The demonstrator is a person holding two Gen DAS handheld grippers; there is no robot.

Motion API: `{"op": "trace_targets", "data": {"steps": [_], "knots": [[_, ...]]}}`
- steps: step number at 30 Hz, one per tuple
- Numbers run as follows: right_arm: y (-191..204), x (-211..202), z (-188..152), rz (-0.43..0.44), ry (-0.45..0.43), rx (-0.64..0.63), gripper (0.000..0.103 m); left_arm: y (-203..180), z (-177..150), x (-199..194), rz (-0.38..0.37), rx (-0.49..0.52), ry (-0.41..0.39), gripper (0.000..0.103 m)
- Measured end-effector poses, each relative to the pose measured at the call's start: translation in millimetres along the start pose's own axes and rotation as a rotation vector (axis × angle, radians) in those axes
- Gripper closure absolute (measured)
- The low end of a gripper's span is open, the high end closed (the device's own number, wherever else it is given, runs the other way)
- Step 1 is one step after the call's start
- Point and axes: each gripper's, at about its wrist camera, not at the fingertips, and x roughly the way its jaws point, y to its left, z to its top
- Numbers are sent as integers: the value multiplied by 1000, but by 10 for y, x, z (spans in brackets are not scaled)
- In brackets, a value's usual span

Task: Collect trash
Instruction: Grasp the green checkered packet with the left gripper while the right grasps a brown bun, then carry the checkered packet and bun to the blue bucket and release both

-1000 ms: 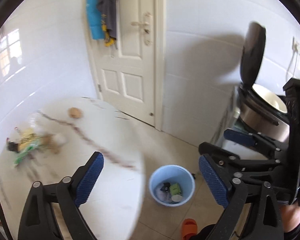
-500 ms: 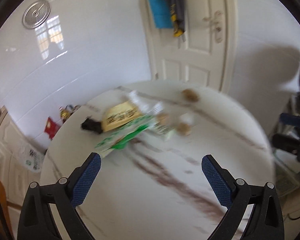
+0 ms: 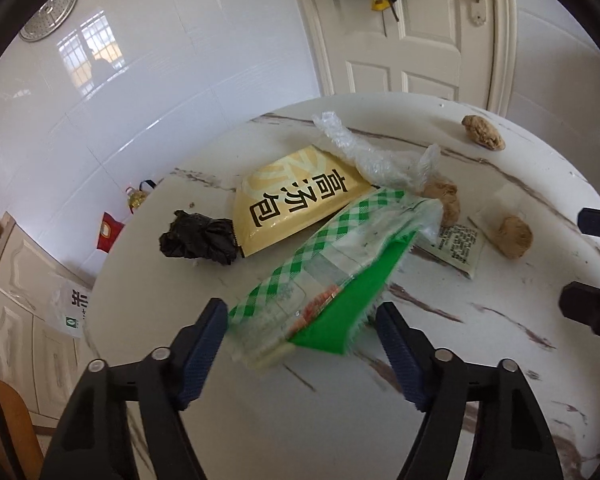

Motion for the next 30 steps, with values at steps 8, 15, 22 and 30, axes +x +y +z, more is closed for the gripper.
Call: {"op": "trace_targets", "data": {"steps": [8,15,22,30], "knots": [[66,341,216,-4,31,-9,48,153,186,39,-26,-20,-35,79],[62,425,196,-8,55,-28,81,152,52,-204,-77,-72,-37,92],[-51,-3,-19,43,6,0,81,97,-114,-611,-213,-129,-44,96],[-256,-610,-360,68,-59,61,81,-369,-212,-1104,-307,-111,-85,96]]}}
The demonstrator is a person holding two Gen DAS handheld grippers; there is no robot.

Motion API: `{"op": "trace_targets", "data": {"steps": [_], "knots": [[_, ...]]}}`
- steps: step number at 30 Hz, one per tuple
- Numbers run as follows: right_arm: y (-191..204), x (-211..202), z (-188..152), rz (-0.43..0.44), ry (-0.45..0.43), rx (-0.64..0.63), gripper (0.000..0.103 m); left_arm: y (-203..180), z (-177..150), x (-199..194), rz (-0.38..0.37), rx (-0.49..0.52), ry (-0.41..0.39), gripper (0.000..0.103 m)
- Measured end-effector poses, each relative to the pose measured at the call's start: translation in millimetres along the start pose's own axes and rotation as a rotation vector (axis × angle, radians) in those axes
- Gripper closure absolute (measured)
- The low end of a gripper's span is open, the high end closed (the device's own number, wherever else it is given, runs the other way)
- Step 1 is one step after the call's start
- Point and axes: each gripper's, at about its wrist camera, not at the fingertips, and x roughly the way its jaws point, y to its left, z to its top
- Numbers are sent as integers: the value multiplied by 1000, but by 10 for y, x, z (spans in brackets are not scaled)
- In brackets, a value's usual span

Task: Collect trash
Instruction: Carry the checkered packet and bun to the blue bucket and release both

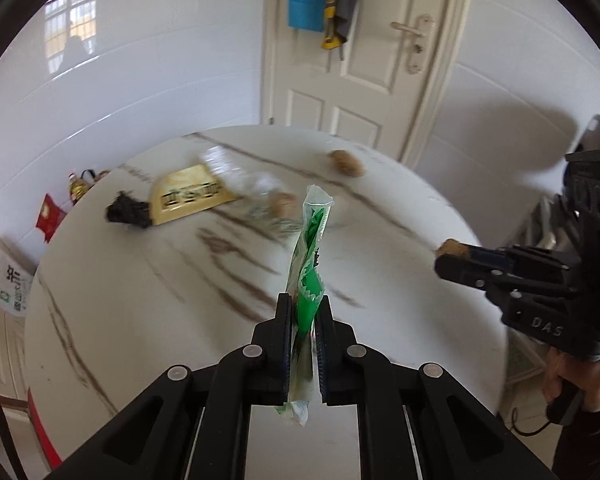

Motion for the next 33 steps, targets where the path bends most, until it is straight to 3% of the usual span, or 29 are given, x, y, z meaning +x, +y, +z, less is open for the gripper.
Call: {"op": "trace_targets", "data": {"steps": [8,17,21,28,33], "knots": [[-518,-756,-371,-54,-76,77,81,-1117,148,96,-90,134,-11,96],[-1519,-1432,-940,-182,-127,239,81,-2530,363,661,-203,305,50,96],[-1919,-1483,-1139,-209,-123,310,81,-2880,430,1108,-218,351,102,96],[-2431,-1272,-1382,-205,-79,405,81,-3165,606,2013,-204,382,205,94],[-2670,-1083,-1523,-190,-46,443,81,-3224,666,2318,-179,361,212,86]]}}
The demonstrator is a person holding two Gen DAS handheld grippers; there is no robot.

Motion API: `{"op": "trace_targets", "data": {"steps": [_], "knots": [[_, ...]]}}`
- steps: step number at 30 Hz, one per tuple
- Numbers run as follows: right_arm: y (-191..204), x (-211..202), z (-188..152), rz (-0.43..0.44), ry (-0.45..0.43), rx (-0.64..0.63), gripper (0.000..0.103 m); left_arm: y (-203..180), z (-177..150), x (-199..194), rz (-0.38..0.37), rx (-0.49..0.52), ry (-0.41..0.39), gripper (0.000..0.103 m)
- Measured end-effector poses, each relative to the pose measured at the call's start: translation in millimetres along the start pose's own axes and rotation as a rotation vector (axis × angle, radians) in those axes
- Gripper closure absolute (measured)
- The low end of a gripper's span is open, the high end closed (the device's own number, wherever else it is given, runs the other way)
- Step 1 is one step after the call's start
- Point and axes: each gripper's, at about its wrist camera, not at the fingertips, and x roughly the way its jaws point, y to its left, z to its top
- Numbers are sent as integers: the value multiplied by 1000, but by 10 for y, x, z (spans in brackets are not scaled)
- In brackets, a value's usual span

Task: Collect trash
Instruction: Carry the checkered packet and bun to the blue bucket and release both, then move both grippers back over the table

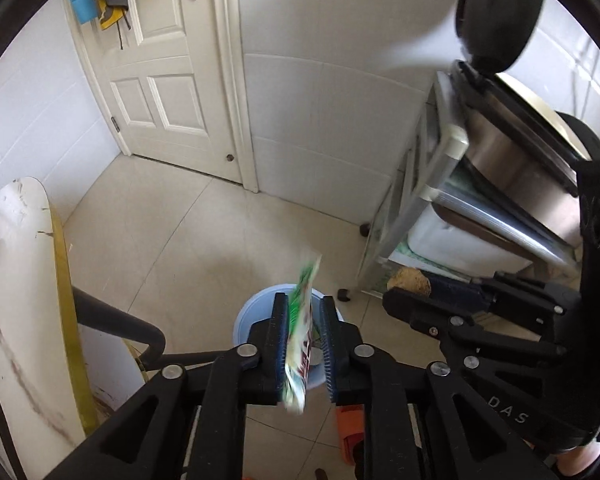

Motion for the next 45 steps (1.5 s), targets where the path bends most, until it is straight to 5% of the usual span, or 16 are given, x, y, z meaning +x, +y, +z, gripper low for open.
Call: {"op": "trace_targets", "data": {"steps": [7,10,12,20,27,33,45], "knots": [[-106,199,-18,14,21,23,79,8,100,92,26,-18,-28,82],[-53,210,2,15,15,20,75,-21,-4,-134,47,-26,-68,63],[8,210,26,24,13,17,62,-7,-81,-356,66,-35,-105,53],[467,-105,82,9,-49,-44,45,121,-503,-1099,149,-72,-219,36],[1183,-435,144,11,-111,-157,38,498,-1114,-1856,202,-134,-292,17],[1932,-418,217,30,-107,-279,35,1130,-1648,-2345,266,-228,-300,16],[3469,581,400,83,34,-531,35,2459,-2459,-2885,412,-399,-252,13]]}}
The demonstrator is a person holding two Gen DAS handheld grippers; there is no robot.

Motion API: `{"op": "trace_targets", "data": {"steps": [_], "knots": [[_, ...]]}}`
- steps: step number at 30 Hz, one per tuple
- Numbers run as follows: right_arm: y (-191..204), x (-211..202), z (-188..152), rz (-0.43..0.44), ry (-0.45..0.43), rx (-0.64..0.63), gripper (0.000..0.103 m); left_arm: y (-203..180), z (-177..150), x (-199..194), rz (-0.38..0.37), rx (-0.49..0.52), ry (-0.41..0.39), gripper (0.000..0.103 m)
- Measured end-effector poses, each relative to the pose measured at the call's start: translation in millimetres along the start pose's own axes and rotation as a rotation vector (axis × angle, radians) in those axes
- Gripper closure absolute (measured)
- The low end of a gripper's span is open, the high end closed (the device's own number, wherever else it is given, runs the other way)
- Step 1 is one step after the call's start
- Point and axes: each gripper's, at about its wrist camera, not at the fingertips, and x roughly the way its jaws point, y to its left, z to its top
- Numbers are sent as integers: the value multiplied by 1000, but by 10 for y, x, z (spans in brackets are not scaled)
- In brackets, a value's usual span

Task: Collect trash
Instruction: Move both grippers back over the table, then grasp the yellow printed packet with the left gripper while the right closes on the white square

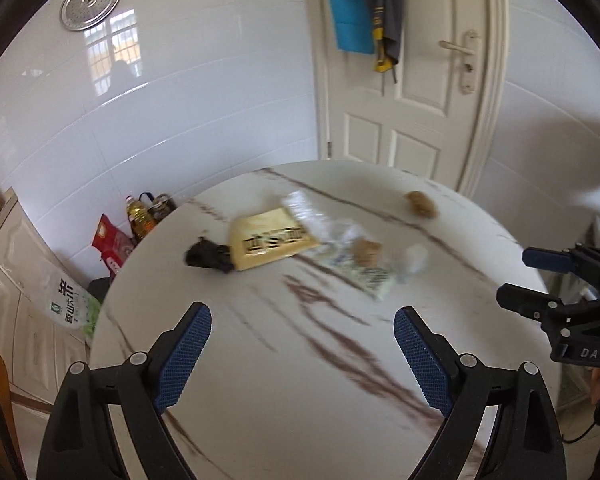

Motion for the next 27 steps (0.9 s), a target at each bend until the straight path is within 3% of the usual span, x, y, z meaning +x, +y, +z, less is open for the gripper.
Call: {"op": "trace_targets", "data": {"steps": [8,13,17,24,27], "knots": [[104,832,323,5,94,-40,36,549,212,392,-10,2,58,13],[-8,1034,384,14,115,-33,53,764,470,793,-52,11,83,13],[-43,1075,411,36,112,-49,75,885,628,1092,-42,19,91,13],[-81,1082,403,54,99,-73,76,759,869,1498,-58,71,58,12],[-148,1067,398,66,95,-62,76,609,943,1765,-30,129,91,13]]}}
